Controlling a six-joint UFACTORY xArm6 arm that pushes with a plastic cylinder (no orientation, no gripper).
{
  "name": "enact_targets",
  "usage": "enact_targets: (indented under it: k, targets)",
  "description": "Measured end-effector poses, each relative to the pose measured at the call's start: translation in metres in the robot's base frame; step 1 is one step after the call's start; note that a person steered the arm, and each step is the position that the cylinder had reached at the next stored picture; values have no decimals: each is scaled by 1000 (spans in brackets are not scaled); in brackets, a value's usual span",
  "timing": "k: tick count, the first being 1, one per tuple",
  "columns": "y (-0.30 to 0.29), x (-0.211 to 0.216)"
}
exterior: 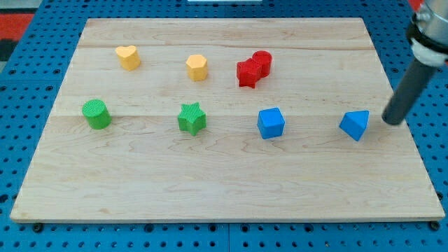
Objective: Slide the blue cube slightly up
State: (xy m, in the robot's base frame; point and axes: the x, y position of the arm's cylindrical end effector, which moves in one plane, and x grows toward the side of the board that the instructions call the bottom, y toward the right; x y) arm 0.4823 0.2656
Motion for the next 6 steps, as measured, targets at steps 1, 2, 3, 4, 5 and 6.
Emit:
enact_targets:
  k: [1, 2, 3, 4, 5, 6]
  targets:
    - [-18, 42]
    - [-73, 44]
    - [-144, 45]
    - [-181, 36]
    - [-183, 18]
    - [-183, 3]
